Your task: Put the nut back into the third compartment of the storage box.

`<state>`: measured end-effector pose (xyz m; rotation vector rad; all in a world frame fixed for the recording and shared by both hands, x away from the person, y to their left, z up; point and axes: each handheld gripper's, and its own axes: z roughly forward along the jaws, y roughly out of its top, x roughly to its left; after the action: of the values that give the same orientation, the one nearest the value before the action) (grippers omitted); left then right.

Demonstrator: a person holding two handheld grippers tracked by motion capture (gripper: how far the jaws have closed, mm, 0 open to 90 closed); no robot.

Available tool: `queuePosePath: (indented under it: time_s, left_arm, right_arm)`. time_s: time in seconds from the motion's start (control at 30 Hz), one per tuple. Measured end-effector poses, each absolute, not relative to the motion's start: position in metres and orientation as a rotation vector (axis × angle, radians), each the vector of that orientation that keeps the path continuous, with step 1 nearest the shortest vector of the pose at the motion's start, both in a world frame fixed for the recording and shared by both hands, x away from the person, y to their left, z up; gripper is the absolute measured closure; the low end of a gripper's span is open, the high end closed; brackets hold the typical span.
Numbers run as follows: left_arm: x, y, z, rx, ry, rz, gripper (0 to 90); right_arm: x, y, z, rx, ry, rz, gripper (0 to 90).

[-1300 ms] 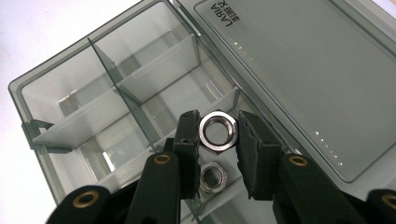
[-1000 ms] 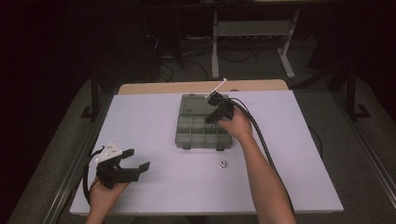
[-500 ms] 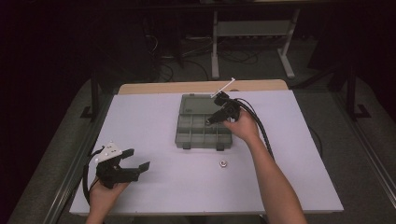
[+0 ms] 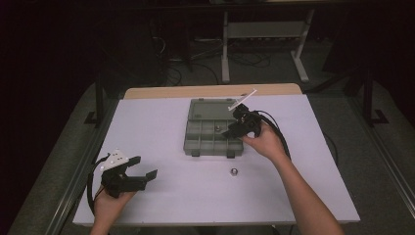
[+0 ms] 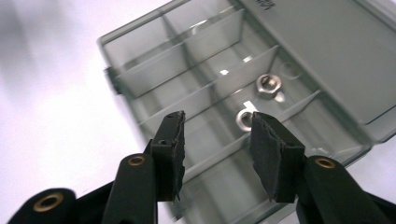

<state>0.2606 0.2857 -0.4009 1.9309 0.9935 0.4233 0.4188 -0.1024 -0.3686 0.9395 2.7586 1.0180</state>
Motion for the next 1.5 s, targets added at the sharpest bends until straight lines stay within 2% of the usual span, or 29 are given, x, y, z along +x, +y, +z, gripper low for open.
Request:
queuePosePath:
  time_s: [0.3, 0.77, 1.07, 1.5]
  left_arm:
    - [0.26, 0.285, -0.401, 1.929, 0.992, 0.426, 16.6]
    - [0.261, 0.285, -0.401, 1.929, 0.999, 0.427, 16.6]
    - [0.26, 0.285, -0.401, 1.922, 0.995, 0.431, 16.6]
    - [0.261, 0.287, -0.401, 1.919, 0.994, 0.431, 16.6]
  right_arm:
    - [0.38, -0.109, -0.365, 0.882, 2.767, 1.039, 51.6]
    - [0.339, -0.119, -0.393, 0.85, 2.801, 1.019, 51.7]
    - [0.332, -0.114, -0.413, 0.758, 2.822, 0.914, 53.4]
    - [0.333, -0.108, -0.426, 0.72, 2.858, 0.83, 56.8]
